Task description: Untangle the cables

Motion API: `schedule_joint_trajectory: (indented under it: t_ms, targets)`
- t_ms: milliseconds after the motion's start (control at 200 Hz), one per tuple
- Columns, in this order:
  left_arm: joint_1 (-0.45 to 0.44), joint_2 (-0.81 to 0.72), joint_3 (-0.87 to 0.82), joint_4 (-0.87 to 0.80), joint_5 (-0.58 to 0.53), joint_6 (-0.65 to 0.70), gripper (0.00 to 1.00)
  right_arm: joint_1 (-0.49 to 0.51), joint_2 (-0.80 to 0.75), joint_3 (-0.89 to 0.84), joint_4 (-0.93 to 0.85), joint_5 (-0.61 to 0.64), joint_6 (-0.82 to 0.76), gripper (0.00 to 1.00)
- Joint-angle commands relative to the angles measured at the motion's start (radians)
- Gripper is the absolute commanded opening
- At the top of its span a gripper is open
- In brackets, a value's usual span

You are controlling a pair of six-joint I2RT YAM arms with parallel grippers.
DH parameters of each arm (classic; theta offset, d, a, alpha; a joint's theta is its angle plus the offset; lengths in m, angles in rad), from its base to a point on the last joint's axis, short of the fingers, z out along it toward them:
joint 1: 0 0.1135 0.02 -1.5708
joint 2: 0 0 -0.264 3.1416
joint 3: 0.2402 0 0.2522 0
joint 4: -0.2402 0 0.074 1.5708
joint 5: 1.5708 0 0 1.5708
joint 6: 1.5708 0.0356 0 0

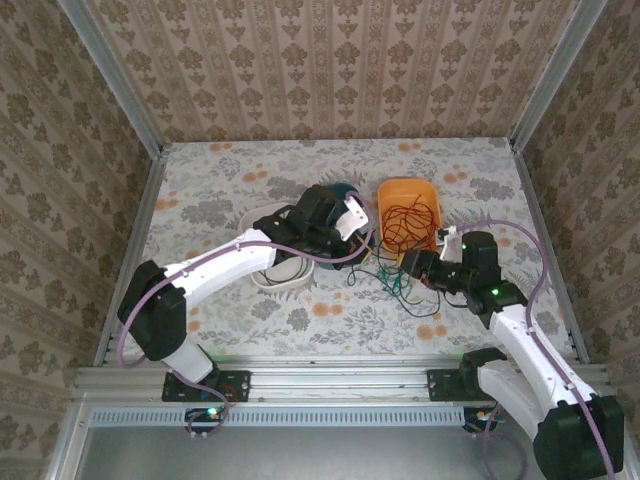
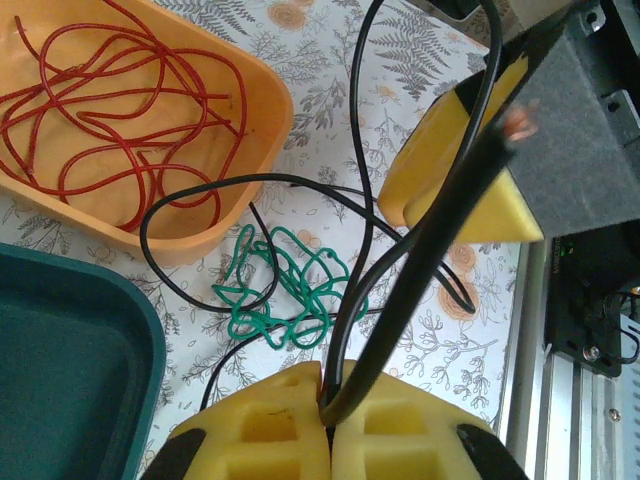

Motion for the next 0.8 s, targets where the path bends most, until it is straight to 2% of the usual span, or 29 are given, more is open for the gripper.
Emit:
schedule_joint_trajectory:
  t_ms: [0,85,215,275,500,795]
  targets:
    - [0.002,-0.001,-0.008,0.040,0.031,-0.031,0.00,0.043,0.028,0.003,0.002,-0.028,-0.046,0.47]
    - [0.003,-0.001,-0.008,0.038,0.031,-0.032,0.00,0.077,0.061,0.009,-0.015,0.002,-0.063,0.39]
    - [0.005,-0.013,-0.015,0.052,0.031,-0.042,0.00,0.083,0.095,0.028,-0.064,0.044,-0.080,0.10]
    - [0.012,-0.018,-0.022,0.061,0.023,-0.054,0.00,0.083,0.092,0.035,-0.093,0.071,-0.094,0.00]
    - [0.036,0.011,-0.034,0.071,-0.062,-0.097,0.00,0.078,0.011,0.108,-0.147,-0.064,-0.160,0.00]
    - [0.044,0.085,-0.030,0.046,-0.124,-0.110,0.00,0.060,-0.016,0.405,-0.272,-0.241,-0.222,0.00]
